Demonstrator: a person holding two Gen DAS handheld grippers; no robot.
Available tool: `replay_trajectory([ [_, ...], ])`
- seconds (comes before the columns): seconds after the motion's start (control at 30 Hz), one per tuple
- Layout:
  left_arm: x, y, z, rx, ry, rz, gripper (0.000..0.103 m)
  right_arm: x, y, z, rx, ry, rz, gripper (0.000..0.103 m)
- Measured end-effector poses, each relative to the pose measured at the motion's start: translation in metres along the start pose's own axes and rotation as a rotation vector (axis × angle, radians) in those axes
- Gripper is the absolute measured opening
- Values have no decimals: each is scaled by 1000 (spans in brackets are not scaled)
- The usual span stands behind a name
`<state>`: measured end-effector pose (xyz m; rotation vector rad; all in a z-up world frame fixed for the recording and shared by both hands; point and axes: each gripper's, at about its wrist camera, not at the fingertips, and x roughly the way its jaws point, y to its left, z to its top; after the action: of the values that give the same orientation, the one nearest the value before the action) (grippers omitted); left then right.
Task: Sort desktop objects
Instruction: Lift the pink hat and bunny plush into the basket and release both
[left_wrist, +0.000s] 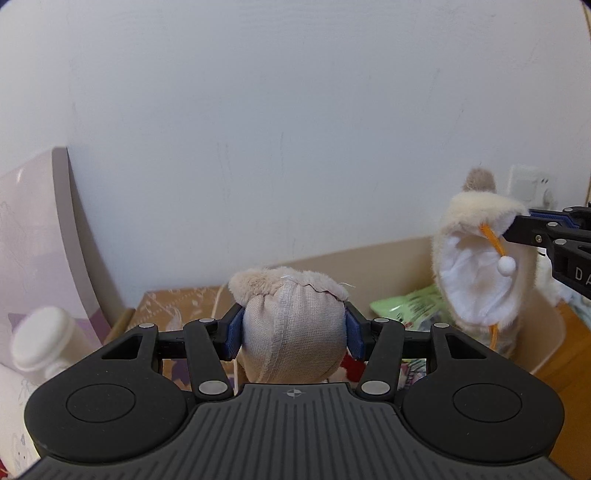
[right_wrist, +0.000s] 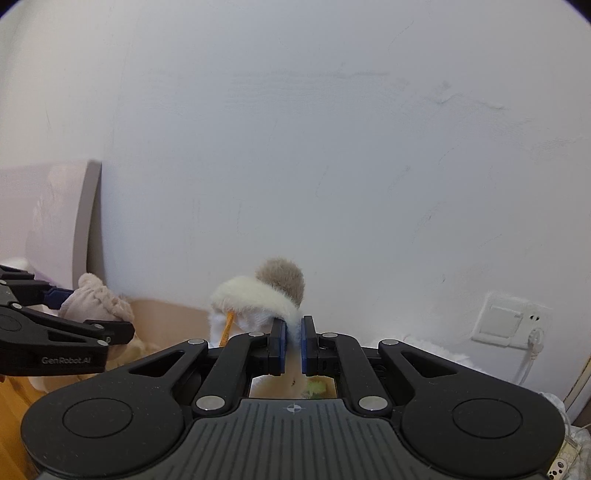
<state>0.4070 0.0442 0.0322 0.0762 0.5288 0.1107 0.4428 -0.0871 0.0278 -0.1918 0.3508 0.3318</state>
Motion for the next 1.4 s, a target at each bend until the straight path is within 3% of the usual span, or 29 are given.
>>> replay_trajectory([
  [0.17, 25, -3, -7, -4, 62, -15, 55, 23, 6, -14, -46, 68, -13, 9],
  [0.23, 32, -2, -8, 8, 75, -10, 58, 28, 7, -17, -49, 92, -10, 16],
  [0.27, 34, -3, -9, 17, 77, -8, 58, 30, 8, -19, -50, 107, -7, 32],
  [0.37, 29, -1, -15, 41, 64, -6, 67, 30, 13, -23, -80, 118, -8, 46],
  [0.43, 26, -2, -17, 41, 57, -13, 81, 27, 14, -25, -94, 114, -17, 63],
  [0.47, 29, 0, -15, 42, 54, -14, 82, 25, 14, -26, -92, 116, -19, 76],
  [0.63, 15, -2, -19, 56, 36, -23, 84, 3, 13, -28, -83, 116, -7, 100],
  [0.87, -3, 3, -17, 44, 27, -12, 86, -24, 18, -30, -127, 97, -14, 103],
  [1.1, -35, 8, -18, 73, -10, 0, 86, -50, 11, -22, -86, 56, -15, 103],
  [1.4, -71, 15, -38, 42, 14, -44, 86, -83, -11, -37, -20, 64, -22, 103],
])
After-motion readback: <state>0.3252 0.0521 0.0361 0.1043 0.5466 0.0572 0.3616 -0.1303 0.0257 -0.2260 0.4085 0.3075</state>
